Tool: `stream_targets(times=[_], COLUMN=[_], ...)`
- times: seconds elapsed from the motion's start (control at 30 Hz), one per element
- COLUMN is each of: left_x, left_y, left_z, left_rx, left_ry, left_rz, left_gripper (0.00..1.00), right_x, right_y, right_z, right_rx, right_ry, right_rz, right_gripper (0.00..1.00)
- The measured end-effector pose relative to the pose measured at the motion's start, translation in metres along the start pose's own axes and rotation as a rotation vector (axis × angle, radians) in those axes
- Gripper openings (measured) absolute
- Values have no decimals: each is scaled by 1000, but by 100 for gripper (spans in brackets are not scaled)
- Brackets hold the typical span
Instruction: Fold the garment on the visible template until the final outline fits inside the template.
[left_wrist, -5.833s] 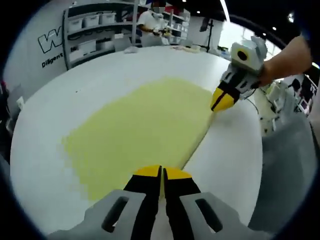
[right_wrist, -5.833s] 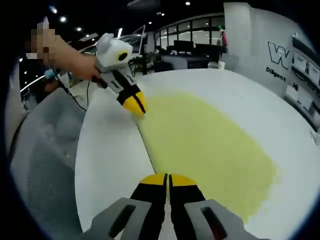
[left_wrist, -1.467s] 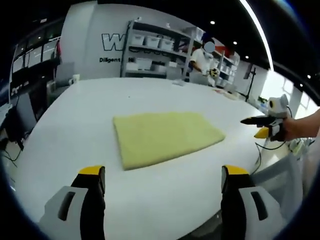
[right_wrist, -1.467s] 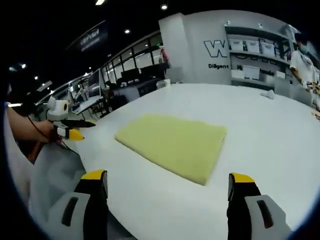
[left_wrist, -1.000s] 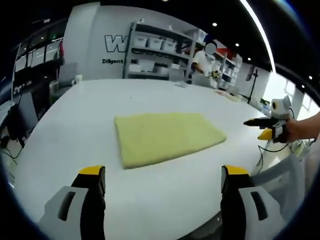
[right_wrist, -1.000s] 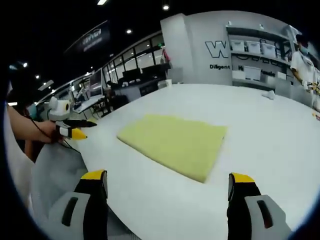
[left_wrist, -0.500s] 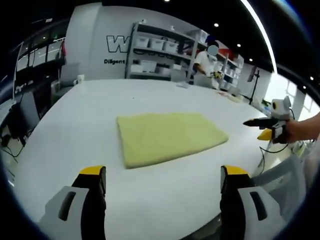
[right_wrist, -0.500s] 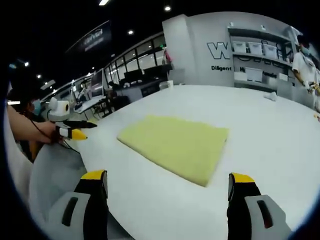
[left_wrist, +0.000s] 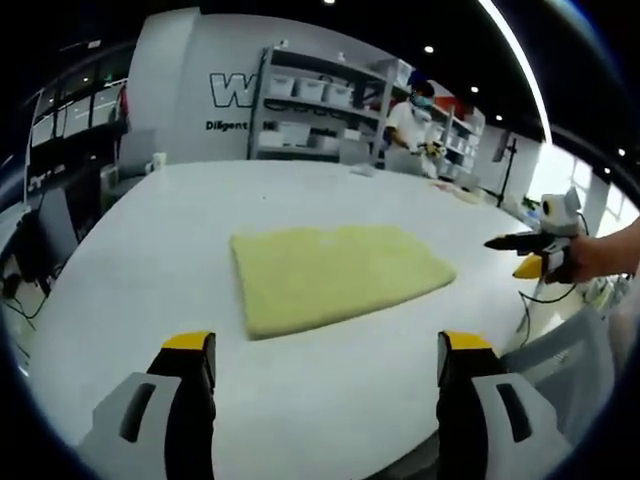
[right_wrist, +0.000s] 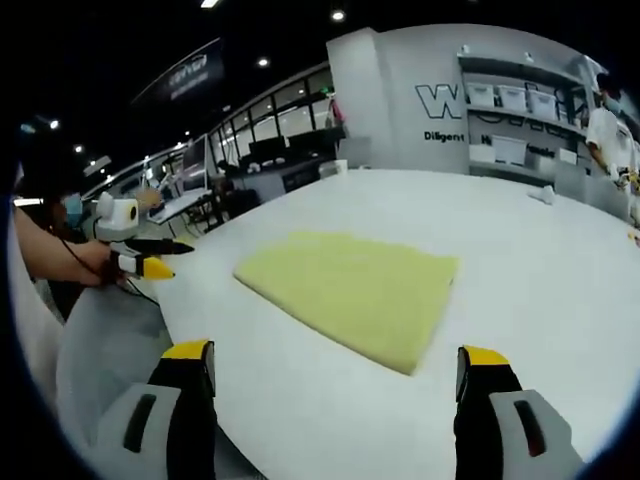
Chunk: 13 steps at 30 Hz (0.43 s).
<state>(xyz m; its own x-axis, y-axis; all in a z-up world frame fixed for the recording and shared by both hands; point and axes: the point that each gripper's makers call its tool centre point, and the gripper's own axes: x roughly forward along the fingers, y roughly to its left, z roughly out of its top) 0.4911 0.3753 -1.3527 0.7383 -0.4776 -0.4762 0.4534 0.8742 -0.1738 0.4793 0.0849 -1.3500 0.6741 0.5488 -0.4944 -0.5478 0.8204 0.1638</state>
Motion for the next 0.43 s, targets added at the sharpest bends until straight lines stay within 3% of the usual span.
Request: stream_targets(times=[0.43], left_x=[-1], left_y=[0], left_z=[2], left_rx=[-3], left_ry=[-17], left_rz=[-4], left_gripper=[93], right_x=[-2], right_y=[2], right_z=[1], right_rx=[-9], right_ry=[-4], right_rz=[4], right_gripper=[99])
